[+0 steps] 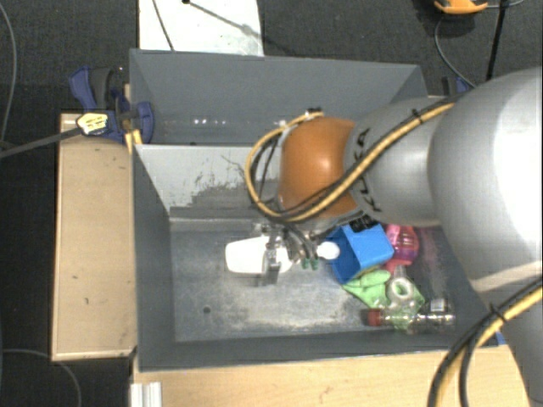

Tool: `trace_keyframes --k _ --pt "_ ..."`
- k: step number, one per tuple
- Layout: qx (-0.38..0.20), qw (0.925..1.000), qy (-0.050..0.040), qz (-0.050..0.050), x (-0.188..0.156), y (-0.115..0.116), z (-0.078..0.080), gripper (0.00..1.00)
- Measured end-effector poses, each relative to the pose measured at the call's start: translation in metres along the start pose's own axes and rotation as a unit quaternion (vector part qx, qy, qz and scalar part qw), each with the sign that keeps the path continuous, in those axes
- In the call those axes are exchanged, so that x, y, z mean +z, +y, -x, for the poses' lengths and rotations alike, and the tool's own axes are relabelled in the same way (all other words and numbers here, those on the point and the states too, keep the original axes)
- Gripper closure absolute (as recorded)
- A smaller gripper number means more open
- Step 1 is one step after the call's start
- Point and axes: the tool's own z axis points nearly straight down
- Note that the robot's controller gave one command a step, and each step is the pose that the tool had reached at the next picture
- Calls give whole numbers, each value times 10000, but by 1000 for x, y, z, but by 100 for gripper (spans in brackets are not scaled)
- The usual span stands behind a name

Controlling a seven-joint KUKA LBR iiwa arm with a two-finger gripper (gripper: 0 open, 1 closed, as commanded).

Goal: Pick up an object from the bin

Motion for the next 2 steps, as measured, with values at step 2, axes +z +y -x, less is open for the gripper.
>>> trace_keyframes --k 2 --pt "2 10000 28 -5 -5 0 -2 100"
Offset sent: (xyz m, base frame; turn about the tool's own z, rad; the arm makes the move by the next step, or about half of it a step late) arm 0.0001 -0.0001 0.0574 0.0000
